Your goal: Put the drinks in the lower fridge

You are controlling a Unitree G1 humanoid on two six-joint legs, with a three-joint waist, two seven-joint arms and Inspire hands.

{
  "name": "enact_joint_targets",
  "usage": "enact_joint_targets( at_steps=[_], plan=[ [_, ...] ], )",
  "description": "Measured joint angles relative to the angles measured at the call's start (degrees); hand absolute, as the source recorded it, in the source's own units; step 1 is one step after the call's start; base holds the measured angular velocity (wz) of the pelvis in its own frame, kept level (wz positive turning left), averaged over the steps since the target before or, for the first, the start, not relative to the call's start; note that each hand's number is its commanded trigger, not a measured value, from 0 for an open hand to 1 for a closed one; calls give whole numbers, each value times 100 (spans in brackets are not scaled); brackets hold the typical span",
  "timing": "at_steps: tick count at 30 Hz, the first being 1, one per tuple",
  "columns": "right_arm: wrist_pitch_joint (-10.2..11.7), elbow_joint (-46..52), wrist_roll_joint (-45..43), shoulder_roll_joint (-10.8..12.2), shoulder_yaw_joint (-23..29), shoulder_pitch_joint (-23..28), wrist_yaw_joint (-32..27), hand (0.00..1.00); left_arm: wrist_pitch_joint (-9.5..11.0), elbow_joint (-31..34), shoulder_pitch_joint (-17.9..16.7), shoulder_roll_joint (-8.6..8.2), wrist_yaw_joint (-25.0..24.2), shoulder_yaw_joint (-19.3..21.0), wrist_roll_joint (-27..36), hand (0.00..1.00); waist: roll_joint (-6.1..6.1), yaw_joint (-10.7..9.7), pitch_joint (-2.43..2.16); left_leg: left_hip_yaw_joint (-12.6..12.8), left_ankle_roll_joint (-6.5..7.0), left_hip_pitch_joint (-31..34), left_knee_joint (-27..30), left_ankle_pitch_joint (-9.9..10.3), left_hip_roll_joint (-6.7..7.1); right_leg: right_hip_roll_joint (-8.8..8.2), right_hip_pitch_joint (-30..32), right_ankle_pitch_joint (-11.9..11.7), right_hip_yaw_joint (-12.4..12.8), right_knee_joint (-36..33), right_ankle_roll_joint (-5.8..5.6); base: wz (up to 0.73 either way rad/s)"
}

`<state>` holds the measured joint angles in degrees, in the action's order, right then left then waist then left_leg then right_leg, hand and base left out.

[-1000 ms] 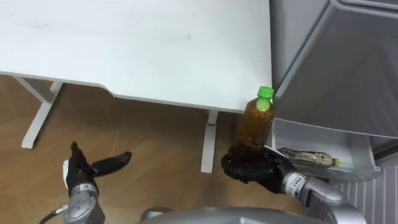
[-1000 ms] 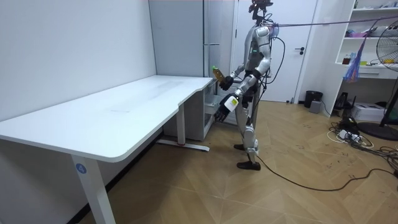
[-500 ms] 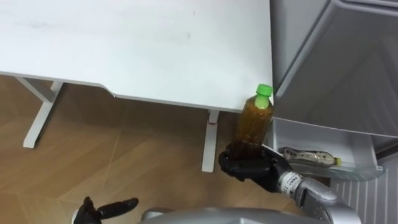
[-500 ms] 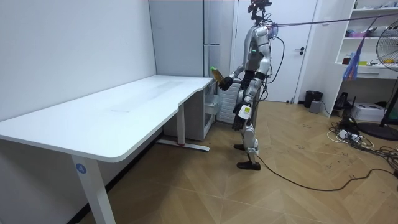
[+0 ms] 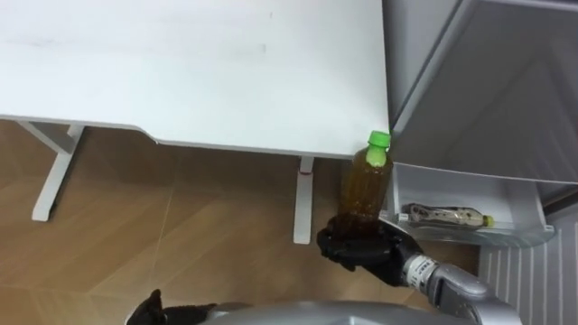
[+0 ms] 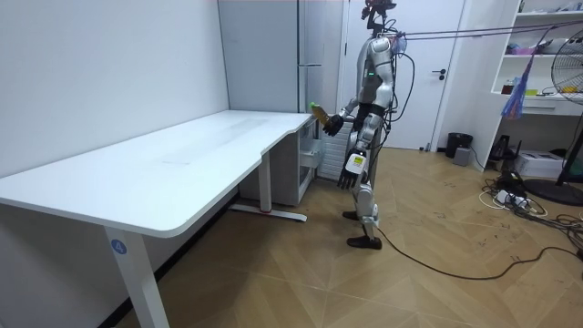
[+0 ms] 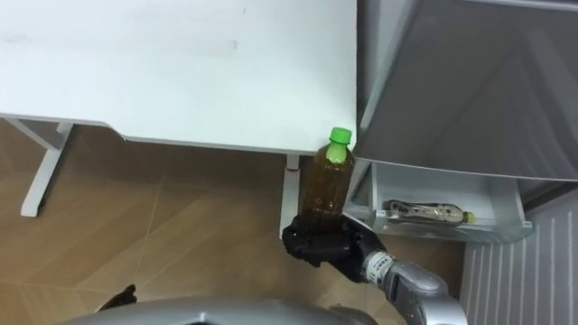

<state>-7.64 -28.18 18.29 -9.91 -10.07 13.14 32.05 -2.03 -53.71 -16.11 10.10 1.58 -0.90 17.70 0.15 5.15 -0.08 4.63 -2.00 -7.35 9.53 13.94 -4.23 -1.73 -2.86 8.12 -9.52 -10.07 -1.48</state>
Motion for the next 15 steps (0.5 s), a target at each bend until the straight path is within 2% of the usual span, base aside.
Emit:
enact_joint_targets(
  at_steps=[5, 15],
  plan=[
    [3, -50, 241, 2, 7, -24, -136, 100, 1, 24, 46, 15, 8, 12, -247, 0, -35, -55, 14, -2, 0, 8, -4, 0, 9, -3, -8, 2, 7, 17, -3, 0],
    [3, -502, 526, -57, 5, -51, -511, 100, -1, 31, 92, 39, 125, -244, -276, 0, 61, -183, 37, 42, 0, -17, -45, 0, 9, 18, 9, 1, 92, 22, -6, -1]
  ],
)
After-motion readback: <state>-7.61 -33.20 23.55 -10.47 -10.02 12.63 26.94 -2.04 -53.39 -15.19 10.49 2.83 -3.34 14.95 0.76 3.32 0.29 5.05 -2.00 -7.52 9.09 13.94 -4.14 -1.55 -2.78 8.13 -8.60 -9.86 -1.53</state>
